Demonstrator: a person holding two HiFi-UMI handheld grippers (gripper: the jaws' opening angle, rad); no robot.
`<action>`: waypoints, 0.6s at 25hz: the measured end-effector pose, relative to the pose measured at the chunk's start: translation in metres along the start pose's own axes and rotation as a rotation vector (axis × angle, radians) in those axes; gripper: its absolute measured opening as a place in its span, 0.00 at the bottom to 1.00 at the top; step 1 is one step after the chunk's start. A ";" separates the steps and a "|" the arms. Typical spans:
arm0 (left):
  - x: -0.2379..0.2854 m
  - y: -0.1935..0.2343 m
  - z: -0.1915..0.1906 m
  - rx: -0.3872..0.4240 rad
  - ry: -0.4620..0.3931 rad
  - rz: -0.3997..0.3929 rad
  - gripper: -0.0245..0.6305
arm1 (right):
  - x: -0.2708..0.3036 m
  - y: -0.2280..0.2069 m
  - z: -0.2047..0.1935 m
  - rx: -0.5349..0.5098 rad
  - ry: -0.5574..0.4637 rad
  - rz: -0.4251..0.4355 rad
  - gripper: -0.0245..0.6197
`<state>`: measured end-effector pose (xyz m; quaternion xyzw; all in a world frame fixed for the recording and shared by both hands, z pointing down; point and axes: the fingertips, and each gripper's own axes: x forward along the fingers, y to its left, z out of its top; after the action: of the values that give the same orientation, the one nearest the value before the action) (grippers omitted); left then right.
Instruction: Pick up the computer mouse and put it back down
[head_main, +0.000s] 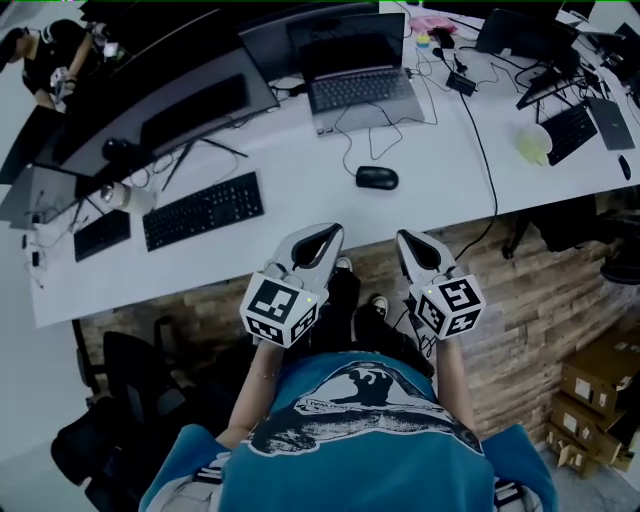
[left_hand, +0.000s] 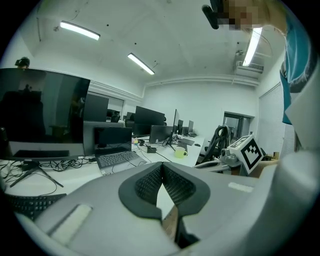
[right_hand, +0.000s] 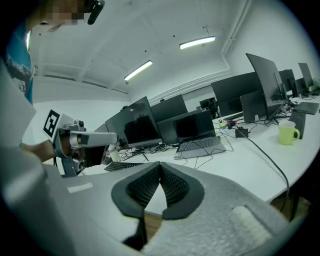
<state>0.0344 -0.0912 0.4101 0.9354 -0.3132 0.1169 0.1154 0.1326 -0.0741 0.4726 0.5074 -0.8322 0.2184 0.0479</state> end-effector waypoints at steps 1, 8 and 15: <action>0.002 0.008 0.001 -0.001 0.002 -0.002 0.07 | 0.010 -0.001 0.002 -0.009 0.004 0.000 0.04; 0.017 0.061 0.017 -0.004 -0.024 -0.021 0.07 | 0.076 -0.013 0.008 -0.094 0.068 0.020 0.10; 0.026 0.092 0.020 -0.017 -0.027 -0.056 0.07 | 0.139 -0.046 -0.017 -0.310 0.257 0.067 0.24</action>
<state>0.0013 -0.1828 0.4113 0.9442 -0.2896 0.0985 0.1224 0.1029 -0.1994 0.5447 0.4341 -0.8592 0.1521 0.2240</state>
